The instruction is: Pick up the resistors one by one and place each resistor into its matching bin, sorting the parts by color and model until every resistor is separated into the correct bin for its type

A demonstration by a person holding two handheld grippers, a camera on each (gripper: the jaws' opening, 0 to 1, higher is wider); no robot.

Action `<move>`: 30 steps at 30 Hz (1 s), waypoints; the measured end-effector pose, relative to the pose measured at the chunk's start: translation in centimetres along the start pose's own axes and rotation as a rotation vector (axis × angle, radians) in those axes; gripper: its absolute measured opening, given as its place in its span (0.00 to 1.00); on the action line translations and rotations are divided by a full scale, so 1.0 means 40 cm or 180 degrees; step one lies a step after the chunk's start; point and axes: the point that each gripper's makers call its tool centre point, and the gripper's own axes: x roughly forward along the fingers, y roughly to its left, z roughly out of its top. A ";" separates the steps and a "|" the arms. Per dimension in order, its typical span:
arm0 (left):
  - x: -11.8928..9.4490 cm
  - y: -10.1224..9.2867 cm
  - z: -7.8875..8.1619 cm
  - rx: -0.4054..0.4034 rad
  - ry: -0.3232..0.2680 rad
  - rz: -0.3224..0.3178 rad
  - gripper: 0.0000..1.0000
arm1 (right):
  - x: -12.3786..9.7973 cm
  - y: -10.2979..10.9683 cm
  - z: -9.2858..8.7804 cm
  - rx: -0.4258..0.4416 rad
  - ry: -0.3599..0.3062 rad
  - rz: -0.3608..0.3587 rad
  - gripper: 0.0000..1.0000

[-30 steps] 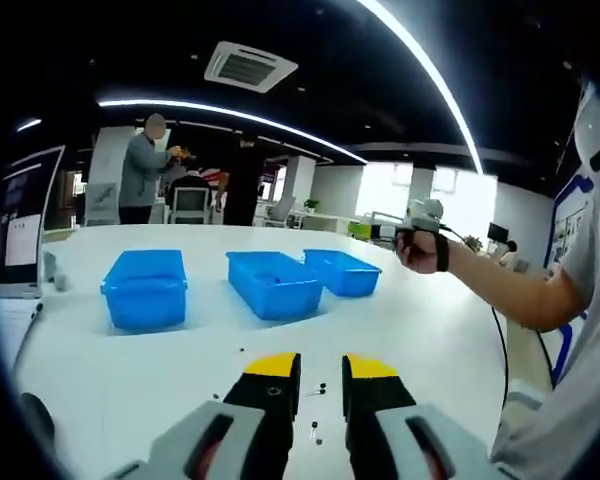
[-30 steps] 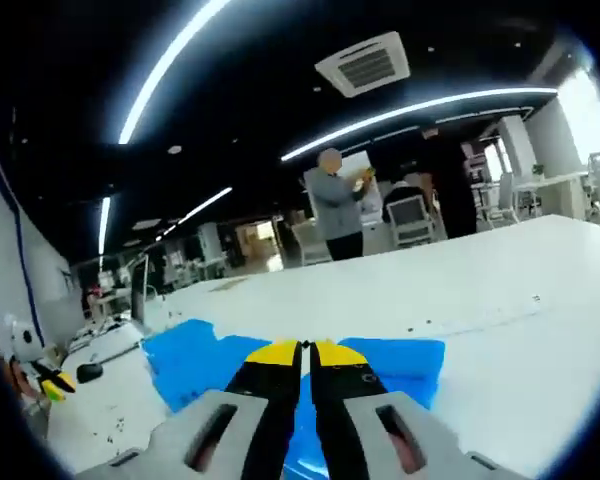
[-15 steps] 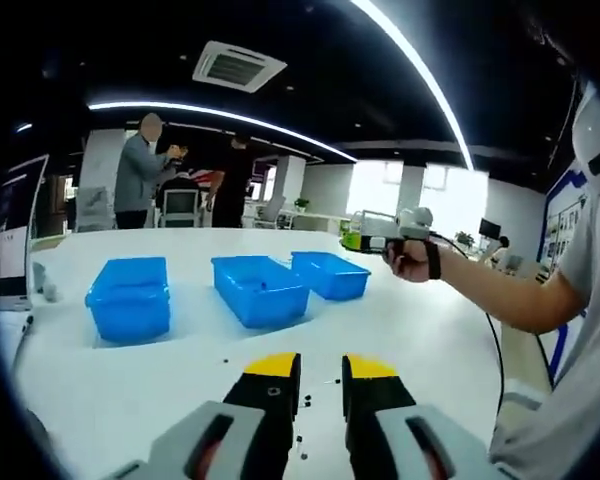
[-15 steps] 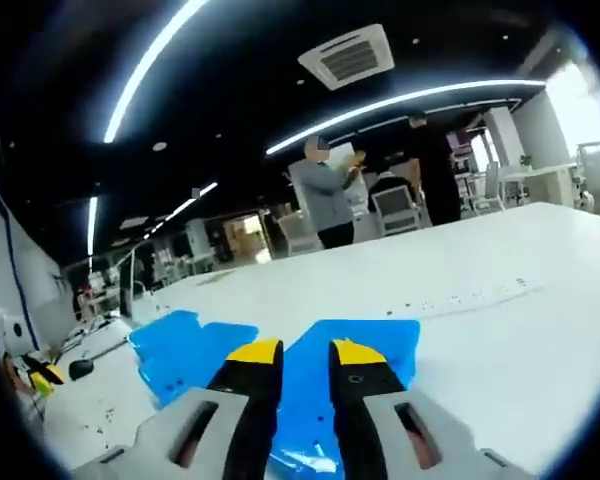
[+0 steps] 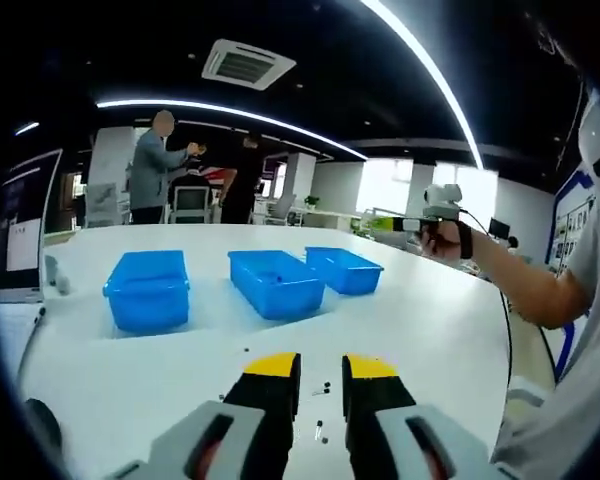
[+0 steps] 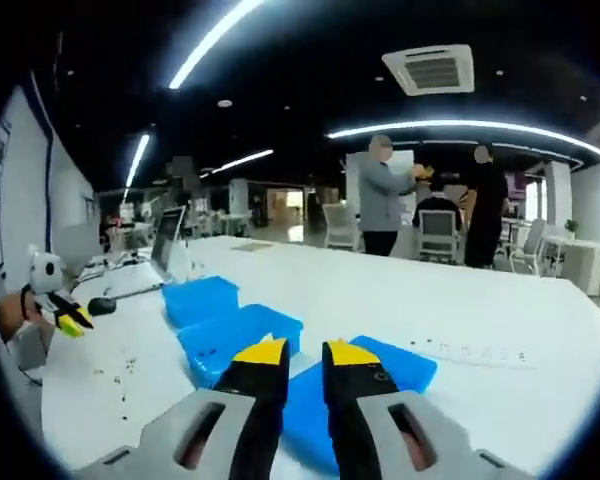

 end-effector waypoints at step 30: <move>-0.032 0.005 -0.027 -0.0161 -0.0109 0.0005 0.19 | -0.023 0.558 -0.351 -0.2631 0.2189 0.3282 0.17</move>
